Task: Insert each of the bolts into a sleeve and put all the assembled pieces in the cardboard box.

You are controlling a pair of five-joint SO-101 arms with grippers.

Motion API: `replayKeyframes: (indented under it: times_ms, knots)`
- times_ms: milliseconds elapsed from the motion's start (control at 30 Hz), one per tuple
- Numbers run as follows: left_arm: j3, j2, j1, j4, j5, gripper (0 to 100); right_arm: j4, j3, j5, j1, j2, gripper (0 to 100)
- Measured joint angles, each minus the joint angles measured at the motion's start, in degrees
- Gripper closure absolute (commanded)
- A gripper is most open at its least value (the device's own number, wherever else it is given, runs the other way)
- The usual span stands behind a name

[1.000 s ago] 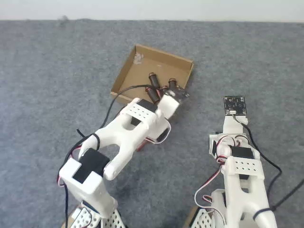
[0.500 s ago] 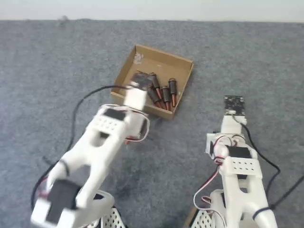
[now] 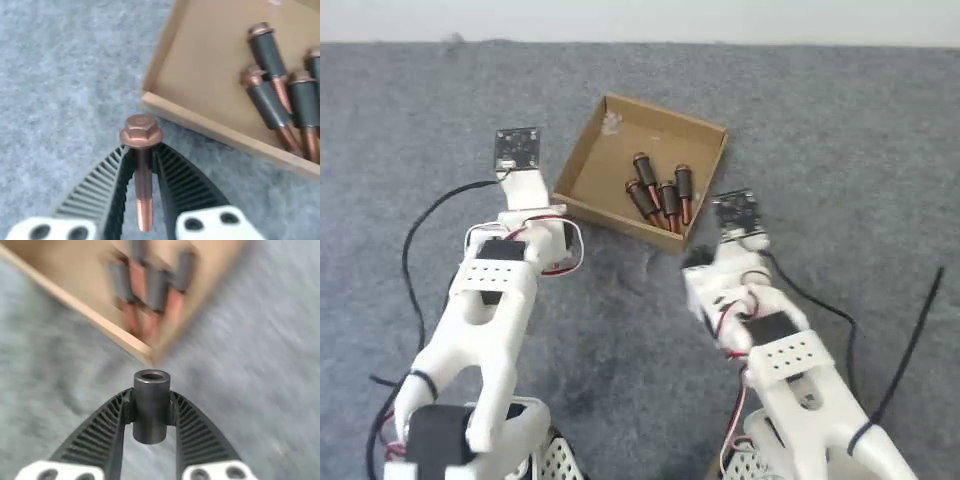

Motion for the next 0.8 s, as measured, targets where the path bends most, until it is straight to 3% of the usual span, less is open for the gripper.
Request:
replayKeyframes:
  times_ms: [233,800]
  knots:
    - [0.00,0.09,-1.93,-1.67,0.00,99,-17.05,0.00,0.00,-7.21,1.32,99.2]
    - [0.00,0.70,-1.85,-3.43,0.00,99,-70.77,1.14,0.00,-8.00,37.71,99.2]
